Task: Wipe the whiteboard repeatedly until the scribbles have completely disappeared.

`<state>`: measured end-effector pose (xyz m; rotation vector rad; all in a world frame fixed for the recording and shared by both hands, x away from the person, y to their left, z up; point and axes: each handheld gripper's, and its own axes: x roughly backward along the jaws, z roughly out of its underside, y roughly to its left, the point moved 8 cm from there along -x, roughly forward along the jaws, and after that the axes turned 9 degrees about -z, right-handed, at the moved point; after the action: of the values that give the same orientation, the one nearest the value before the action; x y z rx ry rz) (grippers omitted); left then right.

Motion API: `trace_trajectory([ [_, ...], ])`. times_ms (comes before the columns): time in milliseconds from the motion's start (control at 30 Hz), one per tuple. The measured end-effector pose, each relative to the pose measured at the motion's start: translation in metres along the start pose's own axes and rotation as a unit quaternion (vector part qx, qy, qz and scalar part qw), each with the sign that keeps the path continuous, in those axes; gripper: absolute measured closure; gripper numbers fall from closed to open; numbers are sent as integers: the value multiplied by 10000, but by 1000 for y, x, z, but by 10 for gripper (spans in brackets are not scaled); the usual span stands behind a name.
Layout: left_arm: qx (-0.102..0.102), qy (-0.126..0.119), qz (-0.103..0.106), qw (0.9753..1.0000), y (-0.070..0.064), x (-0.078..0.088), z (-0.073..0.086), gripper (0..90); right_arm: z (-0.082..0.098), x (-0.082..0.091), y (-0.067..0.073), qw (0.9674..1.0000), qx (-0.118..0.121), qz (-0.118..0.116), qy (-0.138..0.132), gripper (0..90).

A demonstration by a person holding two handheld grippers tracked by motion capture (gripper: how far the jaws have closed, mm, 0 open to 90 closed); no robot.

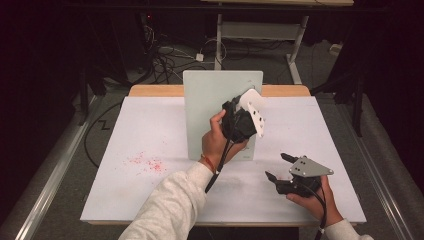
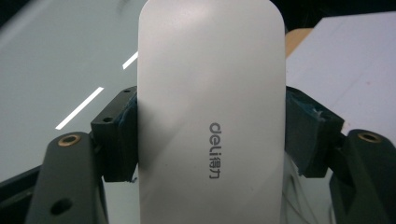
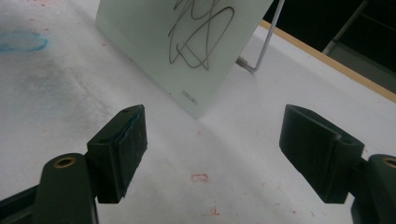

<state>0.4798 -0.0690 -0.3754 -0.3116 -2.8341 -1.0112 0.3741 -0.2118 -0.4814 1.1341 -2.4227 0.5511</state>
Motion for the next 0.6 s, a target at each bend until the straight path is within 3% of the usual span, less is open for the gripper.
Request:
trace_trajectory([
  [133,23,-36,-69,10000,13,-4,-14,288,0,1,0,10000,12,6,-5,241],
  [267,-16,-43,-167,9998,17,-7,-21,288,0,1,-1,10000,1,21,-3,241],
  [433,-32,-50,-233,9997,10,-6,-16,287,0,1,0,10000,9,10,4,241],
  [600,-154,-7,-196,9997,-6,-2,-2,287,-1,1,0,10000,23,4,1,241],
])
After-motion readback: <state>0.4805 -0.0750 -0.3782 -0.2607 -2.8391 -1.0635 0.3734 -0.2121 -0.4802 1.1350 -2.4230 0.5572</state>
